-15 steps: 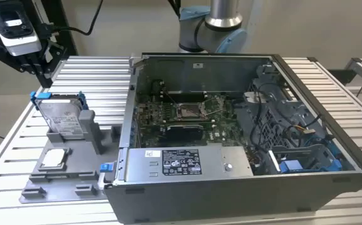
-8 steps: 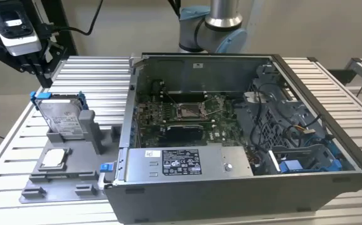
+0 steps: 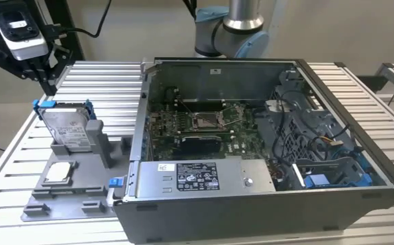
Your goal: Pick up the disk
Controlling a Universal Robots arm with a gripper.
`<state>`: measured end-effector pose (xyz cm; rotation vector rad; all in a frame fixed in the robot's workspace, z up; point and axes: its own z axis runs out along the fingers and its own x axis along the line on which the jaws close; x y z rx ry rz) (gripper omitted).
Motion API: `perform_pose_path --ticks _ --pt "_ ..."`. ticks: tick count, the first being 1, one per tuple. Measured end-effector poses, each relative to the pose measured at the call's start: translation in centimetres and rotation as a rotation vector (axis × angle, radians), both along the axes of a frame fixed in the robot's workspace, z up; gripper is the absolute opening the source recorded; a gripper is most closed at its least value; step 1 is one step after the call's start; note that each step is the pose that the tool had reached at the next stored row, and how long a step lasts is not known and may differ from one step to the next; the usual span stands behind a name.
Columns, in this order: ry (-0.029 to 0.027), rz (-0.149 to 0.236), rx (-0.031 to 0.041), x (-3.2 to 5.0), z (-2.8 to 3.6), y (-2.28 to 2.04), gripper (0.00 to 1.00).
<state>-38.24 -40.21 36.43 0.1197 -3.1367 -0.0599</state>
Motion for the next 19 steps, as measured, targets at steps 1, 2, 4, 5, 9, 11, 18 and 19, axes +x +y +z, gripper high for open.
perform_pose_path --ticks 1,2,4,5,9,11,18,19 --pt "0.0 0.012 -0.0001 0.01 0.0 -0.01 0.0" --pt "0.0 0.025 -0.0002 0.01 0.0 -0.01 0.0" --pt "0.0 0.047 -0.0009 0.01 0.0 -0.01 0.0" --pt "0.0 0.06 -0.0011 0.0 0.0 -0.01 0.0" --pt "-0.0001 0.105 -0.0023 -0.01 0.0 -0.01 0.0" --pt "-0.0001 0.134 -0.0037 -0.01 0.0 0.0 0.0" --pt "-0.0003 0.245 -0.0067 -0.01 0.0 -0.01 0.0" --pt "-0.0004 0.262 -0.0068 -0.01 0.0 0.0 0.0"
